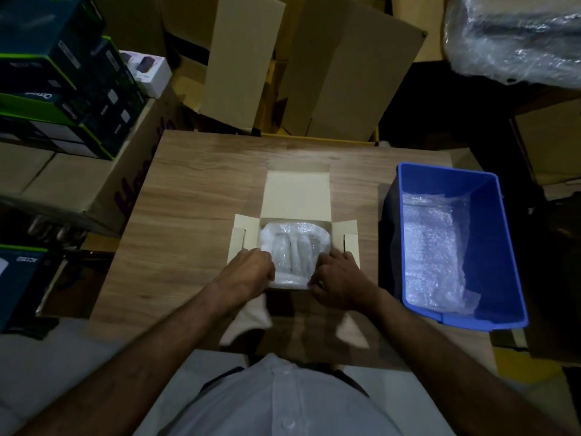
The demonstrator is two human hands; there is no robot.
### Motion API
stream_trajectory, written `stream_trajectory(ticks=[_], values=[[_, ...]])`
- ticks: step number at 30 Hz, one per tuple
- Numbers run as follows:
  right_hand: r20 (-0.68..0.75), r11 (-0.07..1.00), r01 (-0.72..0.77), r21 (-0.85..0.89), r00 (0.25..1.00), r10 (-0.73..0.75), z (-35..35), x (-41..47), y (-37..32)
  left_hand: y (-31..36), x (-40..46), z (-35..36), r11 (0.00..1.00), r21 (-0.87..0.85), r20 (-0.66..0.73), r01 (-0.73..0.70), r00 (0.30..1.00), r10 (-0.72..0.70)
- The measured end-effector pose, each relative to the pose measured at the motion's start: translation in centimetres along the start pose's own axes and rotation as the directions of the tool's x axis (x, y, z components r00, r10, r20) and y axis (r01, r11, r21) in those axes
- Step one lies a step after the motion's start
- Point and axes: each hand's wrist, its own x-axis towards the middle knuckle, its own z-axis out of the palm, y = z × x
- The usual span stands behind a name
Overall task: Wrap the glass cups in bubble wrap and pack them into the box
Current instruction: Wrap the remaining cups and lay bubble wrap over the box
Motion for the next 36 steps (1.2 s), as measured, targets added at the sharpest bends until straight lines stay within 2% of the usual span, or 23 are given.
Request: stream_trajectory(ticks=[4,9,12,14,16,18,20,24,25,27,30,36], values=[[0.077,0.999,0.013,-0.053,0.997,-0.009,-0.4,0.9,0.1,0.0,0.2,-0.1,0.998,0.057,0.217,0.037,0.975,-0.048],[0.048,0.996,-0.026,-0.086,0.998,0.030,-0.1,2.3,0.0,1.4,0.8,-0.6,0.950,0.299,0.292,-0.091,0.956,0.000],[-0.049,0.999,0.005,-0.038,0.999,-0.007,0.1,2.4,-0.2,1.6,1.1,-0.4,0.943,0.319,0.292,-0.098,0.956,0.000],[-0.073,0.999,-0.034,0.032,0.997,0.036,0.0,2.4,-0.2,1.0,1.0,-0.3,0.974,0.223,0.233,-0.050,0.972,-0.004],[-0.124,0.980,-0.114,0.166,0.983,0.135,-0.5,2.4,0.0,0.1,1.0,-0.6,1.000,0.009,0.094,0.016,0.995,-0.017],[-0.145,0.929,-0.188,0.319,0.959,0.244,-1.5,2.5,0.2,-0.9,1.4,-1.2,0.988,-0.153,-0.076,0.005,0.997,-0.017],[-0.153,0.919,-0.208,0.336,0.950,0.271,-2.2,2.8,0.0,-1.3,2.4,-1.8,0.975,-0.221,-0.125,-0.006,0.992,-0.022],[0.005,0.962,-0.235,0.141,0.972,0.236,-1.8,3.6,-0.9,-0.5,5.4,-1.6,0.996,-0.013,0.108,0.084,0.991,-0.083],[0.024,0.966,-0.239,0.103,0.971,0.237,-1.6,3.9,-1.0,-0.3,5.9,-1.2,0.994,-0.014,0.135,0.104,0.986,-0.101],[0.029,0.966,-0.248,0.068,0.969,0.247,-1.3,4.3,-1.2,-0.3,6.6,-0.2,0.988,-0.074,0.136,0.137,0.983,-0.126],[0.017,0.961,-0.269,0.065,0.963,0.268,-0.8,4.7,-1.2,-0.3,7.0,0.9,0.995,0.066,0.103,0.077,0.991,-0.083],[0.019,0.963,-0.248,0.110,0.969,0.247,-0.4,4.9,-1.1,1.0,7.0,1.3,0.960,0.274,0.075,0.056,0.994,-0.080]])
